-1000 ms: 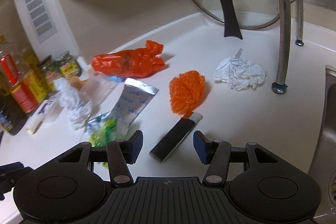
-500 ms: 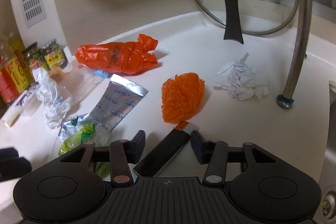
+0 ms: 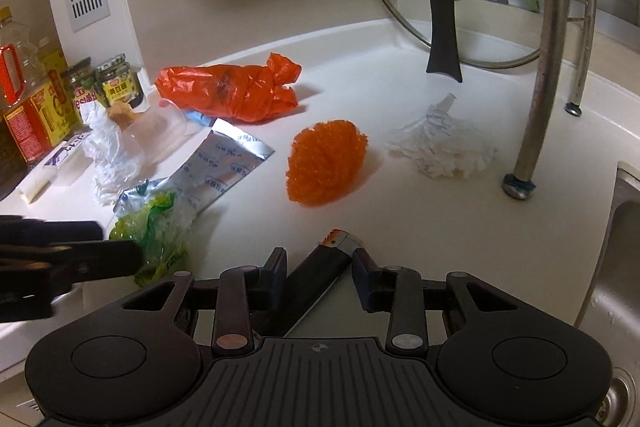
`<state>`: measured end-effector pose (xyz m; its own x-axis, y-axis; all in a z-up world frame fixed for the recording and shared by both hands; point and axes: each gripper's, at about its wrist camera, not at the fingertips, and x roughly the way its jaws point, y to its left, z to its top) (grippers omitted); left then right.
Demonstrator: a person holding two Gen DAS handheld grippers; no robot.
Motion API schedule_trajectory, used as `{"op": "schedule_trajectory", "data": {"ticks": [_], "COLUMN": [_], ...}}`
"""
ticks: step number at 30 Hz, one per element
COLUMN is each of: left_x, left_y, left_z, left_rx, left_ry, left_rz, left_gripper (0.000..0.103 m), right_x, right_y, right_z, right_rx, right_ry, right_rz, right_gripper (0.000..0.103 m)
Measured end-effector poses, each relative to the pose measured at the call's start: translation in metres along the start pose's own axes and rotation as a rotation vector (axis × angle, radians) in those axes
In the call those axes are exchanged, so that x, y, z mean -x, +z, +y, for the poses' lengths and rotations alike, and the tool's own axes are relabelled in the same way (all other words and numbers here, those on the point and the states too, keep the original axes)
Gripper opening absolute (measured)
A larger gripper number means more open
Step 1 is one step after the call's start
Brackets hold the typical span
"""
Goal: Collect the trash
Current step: 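Grasp the green plastic bag with the left tool while the right tool grasps the black lighter, then carry the green bag and black lighter down to the wastebasket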
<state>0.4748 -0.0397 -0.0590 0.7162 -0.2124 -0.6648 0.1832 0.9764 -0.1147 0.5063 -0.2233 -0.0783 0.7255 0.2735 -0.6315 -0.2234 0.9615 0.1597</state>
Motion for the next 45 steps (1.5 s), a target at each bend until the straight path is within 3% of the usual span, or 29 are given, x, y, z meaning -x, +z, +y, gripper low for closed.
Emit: {"op": "schedule_trajectory", "data": {"ticks": [6, 7, 8, 14, 20, 24, 29, 34, 41, 45], "left_x": [-0.019, -0.020, -0.021, -0.009, 0.013, 0.025, 0.037, 0.048, 0.060, 0.068], "left_y": [-0.001, -0.001, -0.002, -0.004, -0.005, -0.012, -0.022, -0.034, -0.045, -0.050], "left_z": [-0.009, -0.010, -0.010, -0.011, -0.006, 0.002, 0.010, 0.014, 0.010, 0.008], "left_rx": [-0.025, -0.029, -0.033, -0.077, -0.070, -0.043, -0.020, -0.006, 0.008, 0.016], "left_ry": [0.060, 0.064, 0.066, 0.077, 0.069, 0.077, 0.103, 0.117, 0.136, 0.153], "left_rz": [0.010, 0.006, 0.003, -0.047, -0.077, -0.071, -0.056, -0.043, -0.040, -0.045], "left_gripper": [0.049, 0.046, 0.035, 0.027, 0.026, 0.026, 0.026, 0.026, 0.026, 0.026], "right_x": [0.004, 0.005, 0.005, 0.009, 0.008, 0.006, 0.008, 0.013, 0.015, 0.017], "right_y": [-0.002, -0.003, -0.003, -0.006, -0.008, -0.009, -0.013, -0.019, -0.020, -0.022], "right_z": [-0.001, -0.001, -0.001, 0.002, 0.007, 0.016, 0.022, 0.023, 0.024, 0.022], "right_rx": [-0.022, -0.030, -0.039, -0.066, -0.074, 0.031, 0.143, 0.179, 0.180, 0.182], "right_ry": [0.000, 0.001, 0.001, -0.007, -0.040, -0.060, 0.006, 0.047, 0.019, 0.044], "right_rz": [-0.002, -0.003, -0.004, -0.009, -0.022, -0.019, -0.011, -0.003, 0.015, 0.009], "right_gripper": [0.037, 0.037, 0.037, 0.042, 0.042, 0.039, 0.027, 0.025, 0.025, 0.024]}}
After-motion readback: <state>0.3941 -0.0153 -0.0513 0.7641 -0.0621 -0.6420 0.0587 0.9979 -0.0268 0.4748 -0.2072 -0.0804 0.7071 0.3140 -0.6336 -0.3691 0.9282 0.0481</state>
